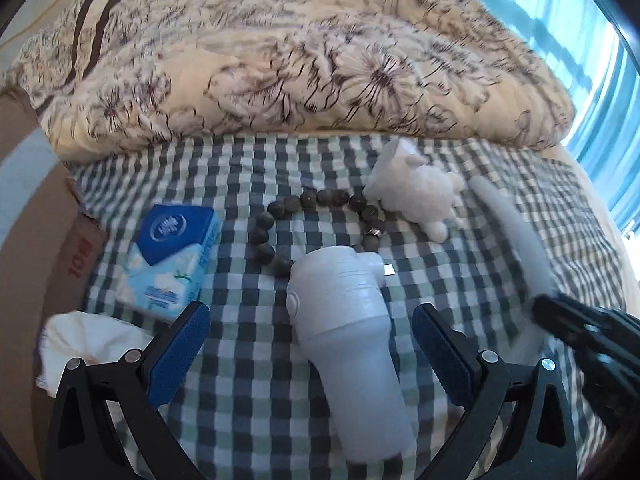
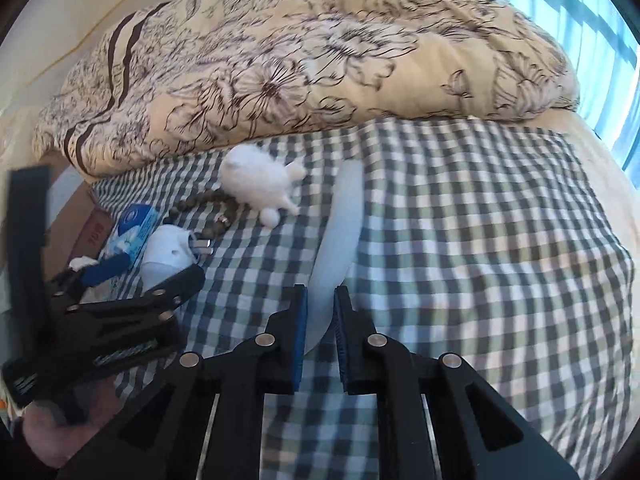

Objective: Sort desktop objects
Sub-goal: 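Grasp the white bottle with the left gripper while the right grasps the white tube, then lift and carry the bottle with the left gripper while the right carries the tube to the box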

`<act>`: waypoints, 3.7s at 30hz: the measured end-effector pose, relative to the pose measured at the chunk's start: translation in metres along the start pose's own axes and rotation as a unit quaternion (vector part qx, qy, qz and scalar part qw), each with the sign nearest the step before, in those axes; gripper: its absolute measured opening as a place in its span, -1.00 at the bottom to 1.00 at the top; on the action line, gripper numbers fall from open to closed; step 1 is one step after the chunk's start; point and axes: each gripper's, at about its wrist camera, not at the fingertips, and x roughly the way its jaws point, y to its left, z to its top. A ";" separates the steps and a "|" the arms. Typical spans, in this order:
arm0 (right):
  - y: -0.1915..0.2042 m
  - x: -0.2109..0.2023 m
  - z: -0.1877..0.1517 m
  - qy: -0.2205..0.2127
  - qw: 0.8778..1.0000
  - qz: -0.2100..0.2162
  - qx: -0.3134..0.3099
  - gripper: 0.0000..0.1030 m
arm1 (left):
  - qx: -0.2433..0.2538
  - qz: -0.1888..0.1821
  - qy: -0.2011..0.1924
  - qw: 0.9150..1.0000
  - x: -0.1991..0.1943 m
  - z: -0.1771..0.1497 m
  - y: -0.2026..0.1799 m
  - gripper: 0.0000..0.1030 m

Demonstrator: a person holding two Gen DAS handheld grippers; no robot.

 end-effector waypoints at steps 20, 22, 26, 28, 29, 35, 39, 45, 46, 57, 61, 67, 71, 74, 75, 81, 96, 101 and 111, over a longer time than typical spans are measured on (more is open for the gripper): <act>-0.003 -0.044 -0.009 -0.022 1.000 0.013 0.006 -0.75 | -0.012 0.006 0.009 1.000 -0.024 -0.004 -0.008 -0.11; -0.002 -0.053 -0.011 -0.026 0.999 0.018 0.005 -0.75 | -0.012 0.001 0.003 1.000 -0.035 -0.007 -0.008 -0.11; 0.005 -0.074 -0.017 -0.038 0.999 0.022 0.000 -0.76 | -0.012 -0.005 -0.012 1.000 -0.065 -0.013 -0.009 -0.11; 0.008 -0.084 -0.019 -0.043 0.999 0.026 -0.001 -0.81 | -0.013 -0.008 -0.019 1.000 -0.077 -0.011 -0.001 -0.11; 0.011 -0.090 -0.020 -0.046 0.999 0.028 -0.003 -0.83 | -0.014 -0.009 -0.022 1.000 -0.083 -0.010 0.004 -0.11; 0.027 -0.124 -0.025 -0.066 0.997 0.036 -0.011 -0.92 | -0.019 -0.012 -0.047 0.999 -0.131 -0.020 0.016 -0.11; 0.033 -0.131 -0.034 -0.069 0.997 0.024 -0.022 -0.92 | -0.022 -0.012 -0.062 0.998 -0.160 -0.028 0.025 -0.11; 0.003 -0.076 -0.055 -0.004 1.000 -0.008 0.014 -0.87 | -0.031 -0.006 -0.086 0.996 -0.198 -0.042 0.043 -0.11; -0.001 -0.065 -0.058 0.005 1.000 -0.013 0.017 -0.83 | -0.034 -0.005 -0.089 0.995 -0.204 -0.044 0.047 -0.11; 0.003 -0.007 -0.061 0.045 0.999 -0.017 0.017 -0.06 | -0.054 0.011 -0.125 0.991 -0.248 -0.048 0.084 -0.11; 0.007 -0.005 -0.059 0.054 0.998 -0.022 0.022 -0.75 | -0.061 0.016 -0.131 0.989 -0.255 -0.048 0.099 -0.11; 0.004 -0.038 -0.060 0.038 0.997 0.027 0.056 -0.82 | -0.086 0.017 -0.136 0.987 -0.269 -0.051 0.125 -0.11; 0.019 -0.070 -0.061 0.013 0.998 0.045 0.051 -0.82 | -0.096 0.016 -0.146 0.984 -0.284 -0.055 0.140 -0.11; 0.040 -0.098 -0.058 -0.013 0.999 0.040 0.030 -0.82 | -0.098 0.016 -0.156 0.983 -0.300 -0.057 0.149 -0.11; 0.048 -0.108 -0.057 -0.020 0.999 0.043 0.025 -0.82 | -0.099 0.016 -0.161 0.982 -0.306 -0.058 0.152 -0.11; 0.097 -0.163 -0.042 -0.073 0.995 0.068 -0.005 -0.82 | -0.103 0.022 -0.186 0.977 -0.342 -0.064 0.171 -0.11; 0.221 -0.268 -0.009 -0.183 0.970 0.129 -0.095 -0.82 | -0.098 0.059 -0.224 0.968 -0.403 -0.070 0.224 -0.11; 0.258 -0.284 0.002 -0.202 0.960 0.151 -0.122 -0.82 | -0.091 0.070 -0.232 0.966 -0.415 -0.067 0.234 -0.11; 0.325 -0.268 0.026 -0.199 0.945 0.194 -0.170 -0.82 | -0.083 0.079 -0.223 0.968 -0.404 -0.052 0.256 -0.10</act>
